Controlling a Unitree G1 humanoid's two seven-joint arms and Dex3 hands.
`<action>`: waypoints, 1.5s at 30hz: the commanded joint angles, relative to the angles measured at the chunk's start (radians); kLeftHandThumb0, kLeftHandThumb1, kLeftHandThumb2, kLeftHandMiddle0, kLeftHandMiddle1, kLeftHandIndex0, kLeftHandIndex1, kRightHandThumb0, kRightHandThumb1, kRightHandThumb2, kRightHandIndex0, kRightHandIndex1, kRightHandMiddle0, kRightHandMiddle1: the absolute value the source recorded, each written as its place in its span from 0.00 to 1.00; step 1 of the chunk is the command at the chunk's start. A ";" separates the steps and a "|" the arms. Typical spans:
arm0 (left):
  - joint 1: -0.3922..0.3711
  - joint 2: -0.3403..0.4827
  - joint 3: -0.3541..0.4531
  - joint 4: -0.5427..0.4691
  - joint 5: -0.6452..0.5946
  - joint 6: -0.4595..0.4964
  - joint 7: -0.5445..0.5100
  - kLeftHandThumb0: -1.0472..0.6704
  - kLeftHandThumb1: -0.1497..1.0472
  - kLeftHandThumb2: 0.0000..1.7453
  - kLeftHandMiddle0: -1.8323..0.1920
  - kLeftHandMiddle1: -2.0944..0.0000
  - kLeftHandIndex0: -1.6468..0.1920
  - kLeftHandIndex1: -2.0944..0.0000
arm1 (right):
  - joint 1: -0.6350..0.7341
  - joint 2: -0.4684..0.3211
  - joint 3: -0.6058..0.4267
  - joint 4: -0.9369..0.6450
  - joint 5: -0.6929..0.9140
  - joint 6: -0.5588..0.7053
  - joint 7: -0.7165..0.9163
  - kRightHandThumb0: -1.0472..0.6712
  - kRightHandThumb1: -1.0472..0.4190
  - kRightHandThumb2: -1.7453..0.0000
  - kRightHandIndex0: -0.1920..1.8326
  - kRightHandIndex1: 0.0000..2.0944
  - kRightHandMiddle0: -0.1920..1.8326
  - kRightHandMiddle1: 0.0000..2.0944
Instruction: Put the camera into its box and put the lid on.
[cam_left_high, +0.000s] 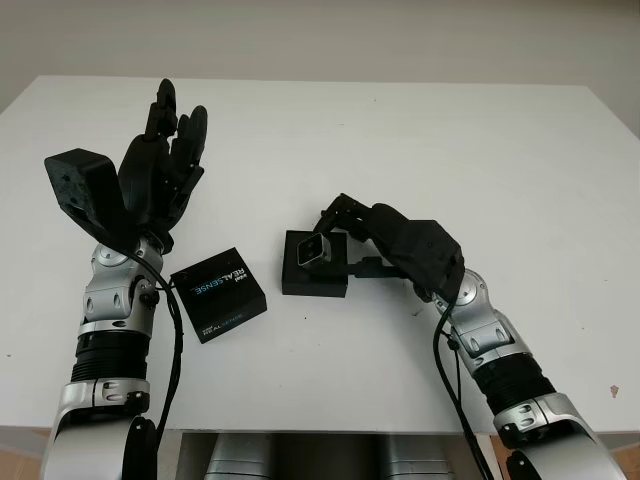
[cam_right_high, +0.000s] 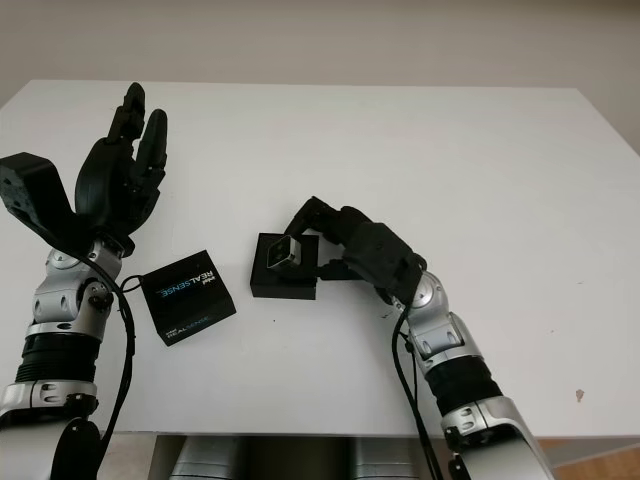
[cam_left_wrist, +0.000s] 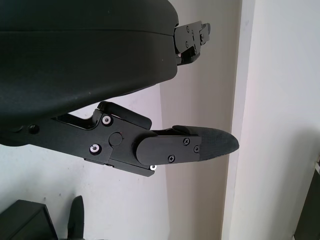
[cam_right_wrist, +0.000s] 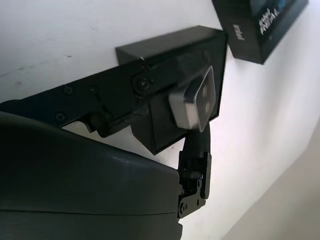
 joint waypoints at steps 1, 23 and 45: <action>0.006 0.010 0.000 -0.018 0.002 0.001 -0.001 0.24 1.00 0.23 1.00 1.00 1.00 1.00 | 0.001 -0.011 0.019 -0.012 -0.014 -0.023 0.008 0.27 0.11 0.97 0.12 0.01 0.13 0.42; 0.008 0.018 0.000 -0.025 0.002 0.008 -0.013 0.24 1.00 0.24 1.00 0.98 1.00 1.00 | 0.028 -0.104 0.016 -0.209 -0.078 -0.078 -0.013 0.25 0.10 0.97 0.01 0.01 0.08 0.07; 0.001 0.021 -0.005 -0.031 0.002 0.022 -0.004 0.24 1.00 0.24 1.00 0.98 1.00 0.99 | -0.056 -0.215 0.008 -0.371 -0.302 -0.093 -0.119 0.27 0.14 0.97 0.28 0.07 0.30 0.28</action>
